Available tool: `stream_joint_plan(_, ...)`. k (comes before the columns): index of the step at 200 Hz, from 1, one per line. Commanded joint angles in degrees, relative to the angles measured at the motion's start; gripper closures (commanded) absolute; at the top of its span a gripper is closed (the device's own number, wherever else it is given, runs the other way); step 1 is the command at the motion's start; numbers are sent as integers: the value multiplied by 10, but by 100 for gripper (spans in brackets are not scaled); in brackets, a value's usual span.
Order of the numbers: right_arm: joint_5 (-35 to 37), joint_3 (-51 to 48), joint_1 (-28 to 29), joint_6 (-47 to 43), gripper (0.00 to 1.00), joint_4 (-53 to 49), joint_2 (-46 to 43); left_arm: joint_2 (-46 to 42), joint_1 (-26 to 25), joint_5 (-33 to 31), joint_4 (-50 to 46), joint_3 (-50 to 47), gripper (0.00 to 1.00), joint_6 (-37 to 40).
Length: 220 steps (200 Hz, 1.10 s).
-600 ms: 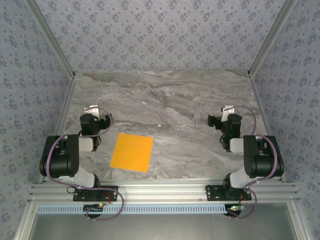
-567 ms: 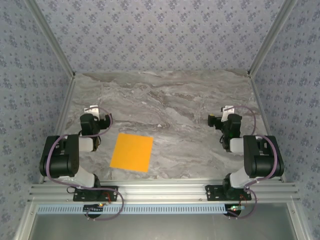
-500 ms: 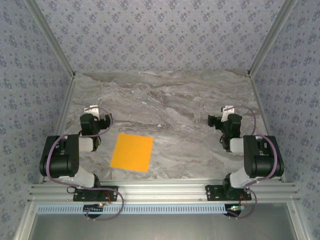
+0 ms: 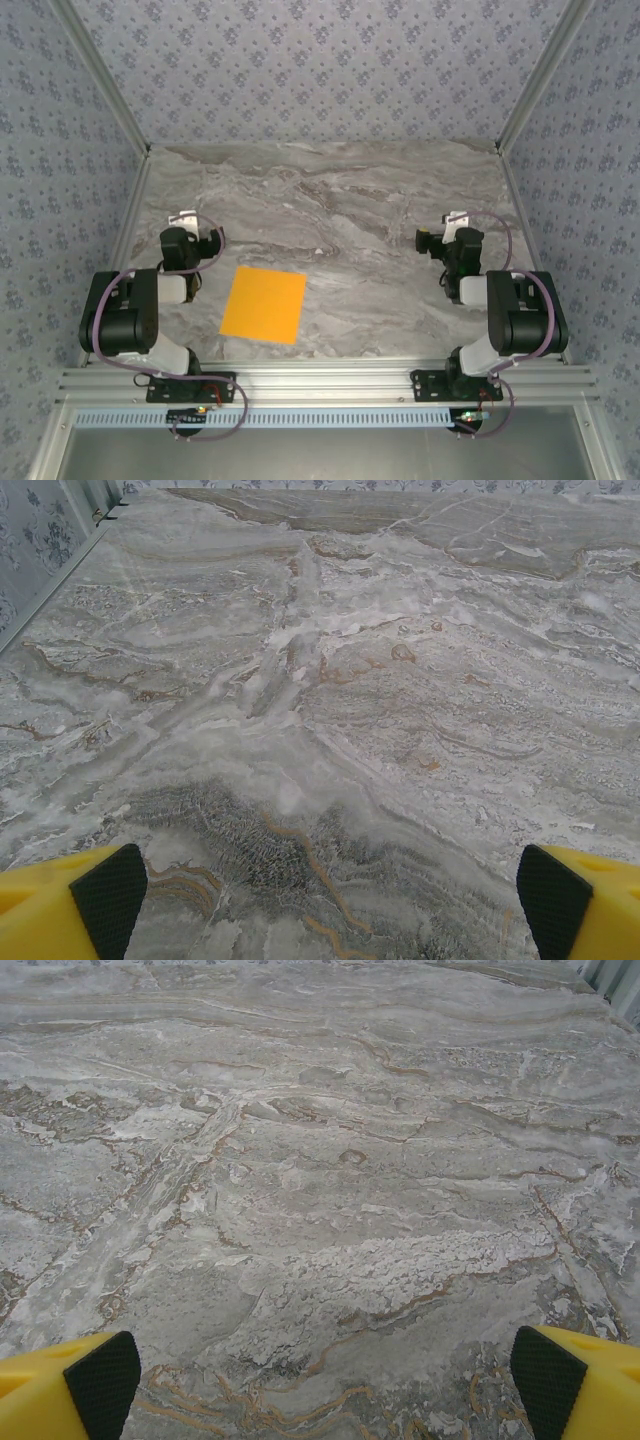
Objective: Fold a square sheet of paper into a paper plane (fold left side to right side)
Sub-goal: Move the square sheet of paper to the center of the table.
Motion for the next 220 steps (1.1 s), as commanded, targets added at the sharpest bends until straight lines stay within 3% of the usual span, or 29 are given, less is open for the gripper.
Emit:
stream_joint_plan(1, 0, 11, -3, 7, 0, -2, 1, -1, -5, 8, 0, 12, 2, 0)
stream_joint_plan(63, -7, 12, -7, 10, 0, -2, 1, 0, -4, 8, 0, 12, 2, 0)
stream_joint_plan(81, 0, 28, -10, 18, 0, -51, -24, -14, -4, -15, -25, 20, 2, -10)
stream_joint_plan(114, 2, 49, -18, 49, 0, -193, -142, -154, -5, -58, -241, 71, 2, -70)
stream_joint_plan(143, -5, 70, -6, 93, 0, -332, -251, -247, -10, -6, -471, 146, 2, -175)
stream_joint_plan(170, -15, 83, 17, 152, 0, -447, -335, -306, -84, 9, -620, 178, 2, -228)
stream_joint_plan(220, -13, 94, 84, 172, 0, -570, -401, -332, -342, -84, -847, 192, 2, -350)
